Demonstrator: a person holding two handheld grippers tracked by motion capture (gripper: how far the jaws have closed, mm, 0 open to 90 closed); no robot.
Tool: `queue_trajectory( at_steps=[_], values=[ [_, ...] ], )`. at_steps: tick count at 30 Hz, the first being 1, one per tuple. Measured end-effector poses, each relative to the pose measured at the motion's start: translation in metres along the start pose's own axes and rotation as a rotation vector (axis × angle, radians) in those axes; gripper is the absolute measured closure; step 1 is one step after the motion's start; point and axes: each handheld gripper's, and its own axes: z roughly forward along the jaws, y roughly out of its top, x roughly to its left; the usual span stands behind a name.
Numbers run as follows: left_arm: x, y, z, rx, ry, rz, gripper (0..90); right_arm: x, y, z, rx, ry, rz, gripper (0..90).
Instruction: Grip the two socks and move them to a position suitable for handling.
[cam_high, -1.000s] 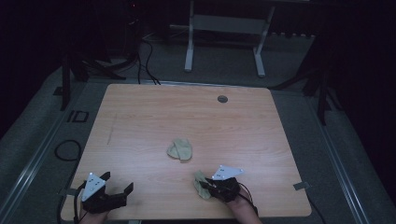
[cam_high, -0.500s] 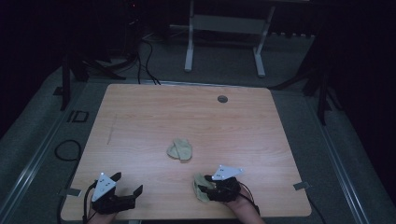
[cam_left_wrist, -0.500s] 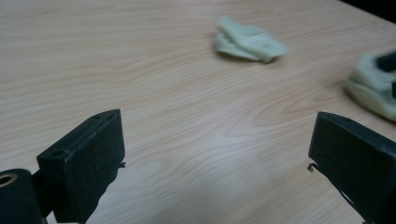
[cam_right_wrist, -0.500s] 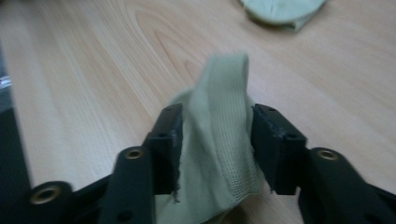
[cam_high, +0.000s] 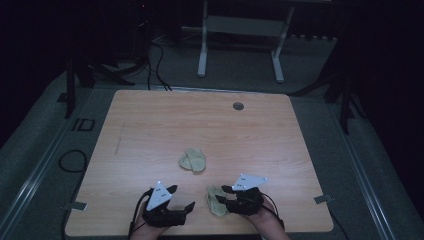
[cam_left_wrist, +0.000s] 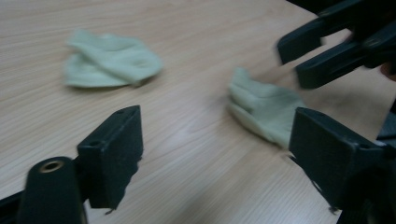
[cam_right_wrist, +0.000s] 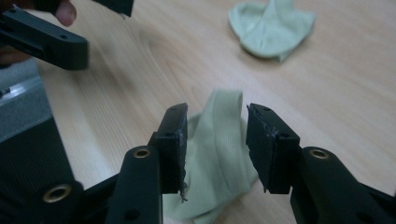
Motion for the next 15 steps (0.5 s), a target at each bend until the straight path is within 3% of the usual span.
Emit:
queue_trajectory(
  at_steps=[8,13,15],
  values=[
    [-0.006,0.009,0.043,0.101,-0.088,0.012,39.0,-0.007,-0.007,0.016,0.062,-0.009,0.004,59.8],
    [-0.007,0.009,0.065,0.179,-0.111,0.017,48.0,-0.014,-0.012,0.024,0.093,-0.012,0.021,72.0],
    [-0.006,0.009,0.069,0.187,-0.117,0.016,49.0,-0.014,-0.013,0.024,0.094,-0.009,0.025,75.7]
  ],
)
